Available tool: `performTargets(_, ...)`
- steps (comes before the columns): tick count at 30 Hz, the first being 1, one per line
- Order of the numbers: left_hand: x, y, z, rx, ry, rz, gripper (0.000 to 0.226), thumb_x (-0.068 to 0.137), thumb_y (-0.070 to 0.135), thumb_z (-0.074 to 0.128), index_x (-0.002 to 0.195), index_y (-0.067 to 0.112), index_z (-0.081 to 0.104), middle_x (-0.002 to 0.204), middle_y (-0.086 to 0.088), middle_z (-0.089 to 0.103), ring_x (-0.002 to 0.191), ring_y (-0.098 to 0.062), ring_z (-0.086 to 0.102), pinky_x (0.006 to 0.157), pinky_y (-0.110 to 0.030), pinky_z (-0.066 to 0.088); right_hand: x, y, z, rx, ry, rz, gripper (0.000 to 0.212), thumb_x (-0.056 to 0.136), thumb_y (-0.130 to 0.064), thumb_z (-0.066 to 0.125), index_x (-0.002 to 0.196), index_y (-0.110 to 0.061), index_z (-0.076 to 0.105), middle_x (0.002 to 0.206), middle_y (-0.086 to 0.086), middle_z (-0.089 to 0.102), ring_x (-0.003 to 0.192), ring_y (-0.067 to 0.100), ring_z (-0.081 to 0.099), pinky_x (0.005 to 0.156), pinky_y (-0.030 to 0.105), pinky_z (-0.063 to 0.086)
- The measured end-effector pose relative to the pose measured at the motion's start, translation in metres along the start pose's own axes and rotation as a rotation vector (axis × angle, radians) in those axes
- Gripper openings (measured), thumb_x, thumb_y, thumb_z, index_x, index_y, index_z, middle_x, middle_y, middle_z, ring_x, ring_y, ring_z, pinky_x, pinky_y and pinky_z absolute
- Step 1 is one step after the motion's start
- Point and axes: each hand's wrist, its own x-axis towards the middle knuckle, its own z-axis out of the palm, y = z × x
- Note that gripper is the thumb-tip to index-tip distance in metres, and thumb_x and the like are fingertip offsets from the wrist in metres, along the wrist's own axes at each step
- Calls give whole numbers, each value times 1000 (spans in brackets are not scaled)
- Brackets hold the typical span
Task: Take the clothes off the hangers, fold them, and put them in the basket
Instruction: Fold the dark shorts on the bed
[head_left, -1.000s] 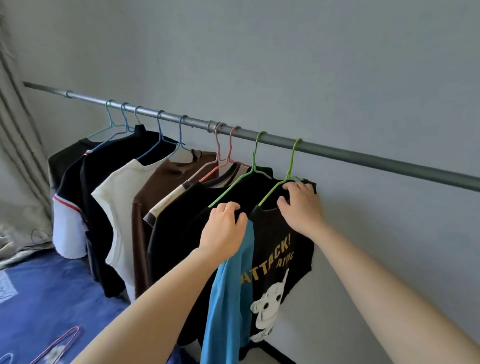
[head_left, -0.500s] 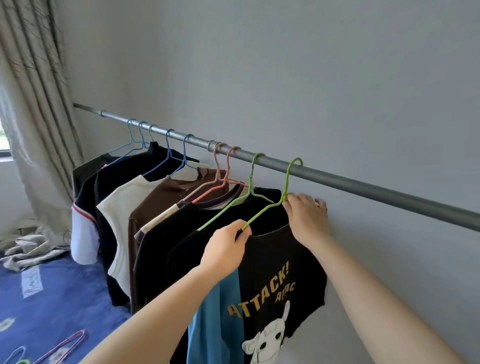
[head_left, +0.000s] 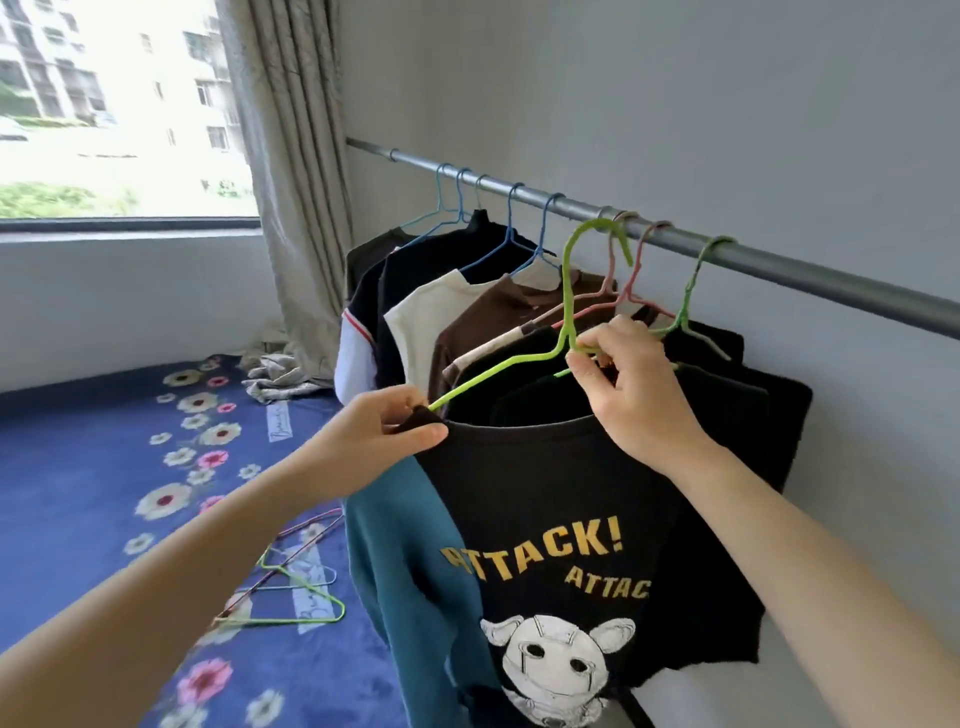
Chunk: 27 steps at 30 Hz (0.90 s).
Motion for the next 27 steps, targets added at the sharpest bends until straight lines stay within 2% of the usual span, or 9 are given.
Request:
performTargets(4, -55, -26, -55, 128, -12, -69, 29, 88, 28, 70, 67, 21, 52, 59, 7, 41, 58, -4, 39, 57, -19, 31, 13, -67, 43, 214, -97, 16, 50, 78, -64, 58, 73, -14, 63, 75, -4, 51, 79, 7, 45, 74, 21, 37)
performTargets(7, -90, -35, -97, 133, -12, -113, 35, 88, 29, 70, 65, 19, 46, 61, 8, 36, 59, -6, 33, 54, -21, 27, 28, -105, 78, 349, -51, 114, 73, 79, -67, 60, 56, 2, 47, 61, 17, 45, 62, 21, 43, 65, 29, 37)
performTargets(10, -124, -48, -146, 134, 75, -122, 46, 78, 46, 68, 76, 3, 51, 66, 1, 38, 62, -10, 33, 56, -26, 27, 47, -151, 120, 367, -42, 176, 67, 82, -47, 71, 49, 1, 38, 49, 15, 32, 51, 22, 32, 57, 38, 31)
performTargets(14, -168, -64, -219, 113, 234, -90, 29, 87, 18, 72, 65, 17, 53, 61, 6, 39, 56, -6, 34, 50, -17, 26, 74, -213, 167, 426, -22, 167, 60, 81, -30, 73, 36, -16, 34, 39, -6, 24, 41, 11, 25, 47, 23, 24)
performTargets(16, -191, -71, -263, 63, 308, -77, 24, 84, 16, 75, 69, 9, 57, 60, 5, 43, 55, -6, 38, 49, -15, 28, 90, -250, 185, 440, 10, 154, 55, 80, -29, 72, 38, -11, 42, 38, -4, 28, 40, 11, 25, 44, 17, 24)
performTargets(18, -219, -80, -312, 22, 370, -66, 43, 73, 30, 84, 74, -2, 54, 63, -3, 44, 57, -10, 41, 51, -19, 31, 108, -296, 209, 428, 34, 119, 51, 78, -31, 70, 44, 1, 48, 42, 8, 34, 41, 13, 28, 44, 15, 26)
performTargets(21, -257, -94, -374, 21, 482, -81, 47, 52, 38, 91, 71, 10, 59, 66, -1, 59, 61, -10, 57, 56, -18, 46, 131, -354, 241, 440, 44, 84, 54, 72, -39, 66, 49, 7, 50, 39, 4, 35, 41, 17, 30, 43, 17, 29)
performTargets(25, -302, -109, -440, 53, 701, -68, 22, 71, 10, 81, 81, 10, 61, 69, 10, 71, 61, -3, 65, 59, -14, 52, 153, -424, 287, 513, 28, 72, 56, 75, -35, 68, 47, 7, 44, 37, -2, 26, 37, 13, 24, 47, 12, 33)
performTargets(27, -323, -115, -471, 123, 819, -67, 23, 74, 12, 80, 85, 9, 61, 72, 14, 72, 62, 0, 64, 60, -13, 51, 166, -456, 311, 540, 7, 120, 52, 77, -29, 69, 49, 8, 46, 41, 2, 25, 39, 15, 22, 49, 5, 32)
